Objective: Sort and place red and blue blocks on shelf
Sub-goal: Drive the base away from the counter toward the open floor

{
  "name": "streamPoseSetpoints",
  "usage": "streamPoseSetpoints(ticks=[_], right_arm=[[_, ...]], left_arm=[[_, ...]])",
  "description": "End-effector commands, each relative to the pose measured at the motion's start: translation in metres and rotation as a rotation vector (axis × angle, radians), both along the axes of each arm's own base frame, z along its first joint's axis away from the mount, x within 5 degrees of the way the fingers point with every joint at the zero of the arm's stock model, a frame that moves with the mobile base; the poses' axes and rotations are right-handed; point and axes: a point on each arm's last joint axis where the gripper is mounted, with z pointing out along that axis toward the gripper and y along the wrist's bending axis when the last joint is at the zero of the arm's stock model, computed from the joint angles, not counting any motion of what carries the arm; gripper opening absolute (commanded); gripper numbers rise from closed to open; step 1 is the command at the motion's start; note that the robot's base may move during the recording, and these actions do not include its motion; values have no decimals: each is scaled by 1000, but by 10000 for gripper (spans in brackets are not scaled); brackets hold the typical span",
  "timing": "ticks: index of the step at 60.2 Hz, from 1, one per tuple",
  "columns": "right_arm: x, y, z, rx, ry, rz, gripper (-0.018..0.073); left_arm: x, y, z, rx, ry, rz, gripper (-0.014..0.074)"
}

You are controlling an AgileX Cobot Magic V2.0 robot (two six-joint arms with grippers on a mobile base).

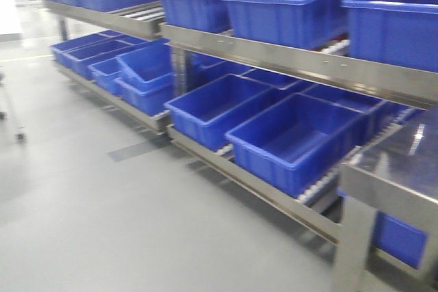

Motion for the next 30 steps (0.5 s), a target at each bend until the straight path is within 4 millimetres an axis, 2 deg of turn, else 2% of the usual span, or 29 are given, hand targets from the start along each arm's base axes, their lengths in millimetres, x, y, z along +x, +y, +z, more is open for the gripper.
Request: streamPoseSetpoints(ticks=[1, 30], right_arm=[[0, 0, 17, -6, -115, 1, 59], [0, 0, 17, -6, -115, 1, 59]], left_arm=[[3, -2, 17, -22, -111, -13, 128], [3, -2, 17, -22, -111, -13, 128]])
